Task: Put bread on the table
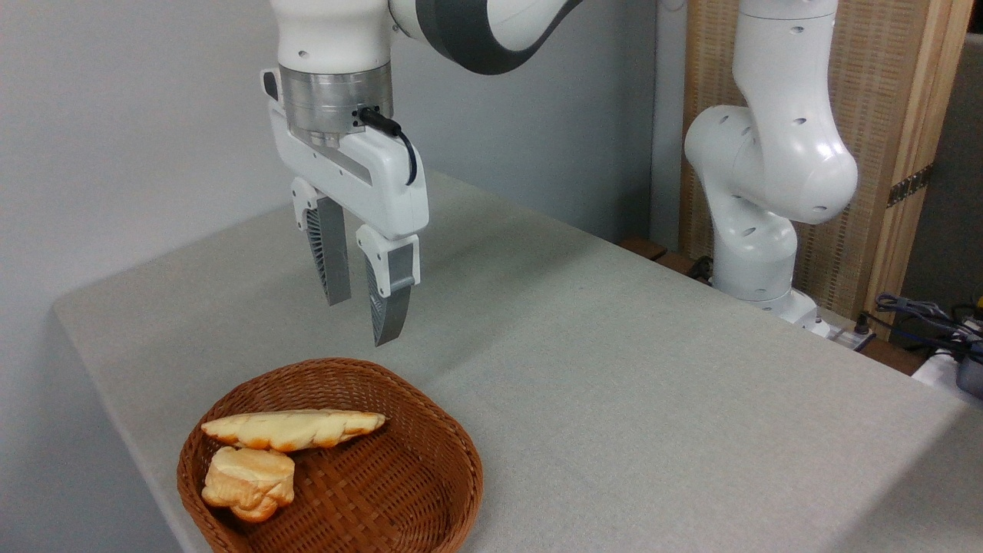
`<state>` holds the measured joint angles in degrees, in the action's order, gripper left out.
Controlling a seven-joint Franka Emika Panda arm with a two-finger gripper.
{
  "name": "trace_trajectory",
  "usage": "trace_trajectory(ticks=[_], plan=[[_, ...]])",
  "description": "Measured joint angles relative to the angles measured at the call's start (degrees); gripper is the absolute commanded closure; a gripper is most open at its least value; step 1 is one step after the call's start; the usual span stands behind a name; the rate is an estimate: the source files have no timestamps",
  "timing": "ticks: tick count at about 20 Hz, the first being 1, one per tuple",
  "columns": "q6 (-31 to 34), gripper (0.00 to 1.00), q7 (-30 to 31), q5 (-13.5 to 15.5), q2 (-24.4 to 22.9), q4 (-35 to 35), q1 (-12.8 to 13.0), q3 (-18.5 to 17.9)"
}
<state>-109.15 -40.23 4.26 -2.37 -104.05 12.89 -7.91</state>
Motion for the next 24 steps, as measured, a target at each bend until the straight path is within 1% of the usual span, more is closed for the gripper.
trace_trajectory(ticks=[18, 21, 24], plan=[[-0.15, 0.00, 0.02, -0.15, 0.11, 0.00, 0.23, 0.11], [-2.02, 0.00, 0.02, -0.17, 0.31, 0.01, 0.12, -0.16], [-5.62, 0.00, -0.05, -0.19, 1.88, -0.02, -0.03, -1.06]])
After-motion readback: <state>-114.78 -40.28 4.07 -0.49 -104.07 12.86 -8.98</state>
